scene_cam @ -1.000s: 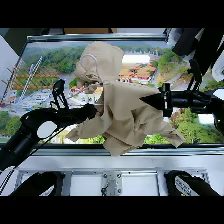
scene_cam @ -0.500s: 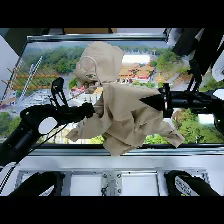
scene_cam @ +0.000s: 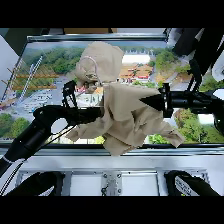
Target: Fold the clothes and pants, and hang the long-sleeved shirts on hangers.
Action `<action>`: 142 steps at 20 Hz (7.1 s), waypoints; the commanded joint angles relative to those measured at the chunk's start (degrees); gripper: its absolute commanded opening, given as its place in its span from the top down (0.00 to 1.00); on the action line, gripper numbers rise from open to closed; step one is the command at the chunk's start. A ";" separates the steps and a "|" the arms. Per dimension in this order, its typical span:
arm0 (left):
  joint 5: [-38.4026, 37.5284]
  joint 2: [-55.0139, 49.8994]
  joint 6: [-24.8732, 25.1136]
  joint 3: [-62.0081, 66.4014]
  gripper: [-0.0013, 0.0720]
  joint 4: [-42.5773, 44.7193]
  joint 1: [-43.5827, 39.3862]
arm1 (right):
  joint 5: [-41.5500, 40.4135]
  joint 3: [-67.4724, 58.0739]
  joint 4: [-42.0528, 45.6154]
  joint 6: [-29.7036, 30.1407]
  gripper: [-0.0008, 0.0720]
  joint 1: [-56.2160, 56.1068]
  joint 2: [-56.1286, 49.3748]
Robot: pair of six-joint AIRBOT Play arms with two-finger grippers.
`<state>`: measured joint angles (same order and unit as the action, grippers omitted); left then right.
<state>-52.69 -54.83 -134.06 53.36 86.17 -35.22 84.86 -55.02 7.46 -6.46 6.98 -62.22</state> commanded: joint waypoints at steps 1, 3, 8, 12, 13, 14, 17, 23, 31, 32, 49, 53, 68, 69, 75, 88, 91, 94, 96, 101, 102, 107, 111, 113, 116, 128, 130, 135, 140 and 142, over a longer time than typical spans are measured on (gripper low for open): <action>-0.92 2.10 0.11 0.09 0.96 1.29 1.46 | 0.02 -0.07 0.00 -0.02 0.97 -0.04 0.07; -3.69 3.26 0.20 0.07 0.96 1.36 2.99 | 0.00 -0.07 0.00 -0.11 0.97 -0.04 0.35; -9.92 9.35 4.13 0.07 0.96 1.33 7.28 | -3.08 -0.07 0.07 -6.54 0.97 1.70 3.39; -12.44 13.31 5.35 0.07 0.96 1.18 11.54 | -3.87 -0.07 0.04 -11.74 0.97 4.46 6.97; -12.39 13.57 5.35 0.07 0.96 1.11 12.15 | -3.87 -0.07 0.04 -12.50 0.97 4.52 7.69; -12.22 13.55 5.81 0.07 0.96 0.83 12.39 | -3.87 -0.07 0.00 -13.11 0.97 4.46 8.39; -10.99 11.28 7.76 0.17 0.96 -0.85 11.43 | -3.87 -0.07 -1.57 -14.86 0.97 4.28 10.05; -6.99 7.06 7.82 0.22 0.96 -0.85 9.62 | -3.89 -0.07 -9.27 -16.11 0.97 4.26 11.15; -4.15 7.32 7.91 4.46 0.96 -0.79 9.60 | -6.58 -0.07 -9.49 -17.68 0.97 0.46 11.13; -4.07 7.32 8.13 4.59 0.96 -0.79 9.60 | -8.55 -0.07 -9.94 -17.84 0.97 -0.44 11.13; -6.80 7.21 10.62 2.95 0.96 -1.42 15.10 | -10.93 -0.07 -16.35 -19.34 0.97 -2.54 11.13; -6.82 7.21 12.68 2.95 0.96 -2.25 17.31 | -10.93 -0.07 -14.10 -20.41 0.97 -2.54 11.13; -13.16 7.17 22.29 10.51 0.96 -2.23 28.37 | -8.52 -0.07 -2.54 -20.55 0.97 -2.49 11.13; -13.75 7.04 22.53 10.49 0.96 -2.23 28.35 | -8.31 -0.07 -2.54 -20.57 0.97 -2.49 11.13; -13.31 7.04 23.32 10.64 0.96 -2.34 29.40 | -7.89 -0.07 -1.57 -20.59 0.97 -2.08 11.10; -21.00 7.04 26.67 29.44 0.96 -4.68 12.20 | 1.20 11.96 -14.25 4.15 0.97 -2.08 3.76; -21.33 6.82 26.01 32.04 0.96 -4.63 8.92 | 3.34 13.46 -16.81 6.01 0.97 -2.19 0.74; -24.68 3.91 25.55 37.20 0.96 -4.61 7.21 | 3.91 13.46 -24.22 9.94 0.97 -3.80 -1.60; -27.12 0.57 25.59 41.13 0.96 -4.22 5.07 | 3.17 13.44 -26.56 11.23 0.97 -6.27 -2.32; -32.76 -6.08 25.59 49.29 0.96 4.35 -1.57 | 2.16 13.40 -28.92 11.21 0.97 -9.57 -2.58; -32.92 -6.99 25.59 50.18 0.96 4.26 -2.12 | 2.12 13.40 -29.92 11.23 0.97 -9.88 -2.58; -32.81 -8.63 25.64 50.97 0.96 4.26 -2.89 | 2.03 13.38 -30.47 10.99 0.97 -11.02 -2.56; -32.61 -7.21 25.59 50.95 0.35 3.69 -2.89 | 1.99 13.38 -30.47 10.97 0.97 -10.99 -2.56; -32.33 -5.81 25.57 50.95 0.35 3.72 -2.89 | 1.97 13.38 -30.47 10.75 0.97 -10.99 -2.56; -29.97 -2.67 24.83 50.95 0.35 3.82 -2.89 | 1.99 13.38 -30.67 10.78 0.97 -10.99 -2.56; -27.65 5.51 23.54 50.95 0.96 10.56 -2.54 | -0.48 9.99 -36.46 10.78 0.97 -7.23 0.24; -27.69 6.43 23.54 50.84 0.96 10.75 -0.76 | -1.53 6.47 -36.00 9.46 0.97 -1.44 2.97; -27.74 5.44 23.71 50.80 0.96 10.08 2.67 | -5.01 -0.48 -33.00 4.39 0.97 18.99 9.99; -27.69 0.22 25.42 50.82 0.96 9.66 2.64 | -15.26 -1.90 -34.62 3.45 0.97 38.23 16.79; -27.65 -1.88 26.40 50.82 0.96 9.70 2.64 | -19.08 -2.12 -38.95 4.61 0.97 43.58 18.08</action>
<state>-80.38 -54.11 -109.03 104.18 96.03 -32.73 72.79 -56.45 -27.33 -2.24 41.80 -46.85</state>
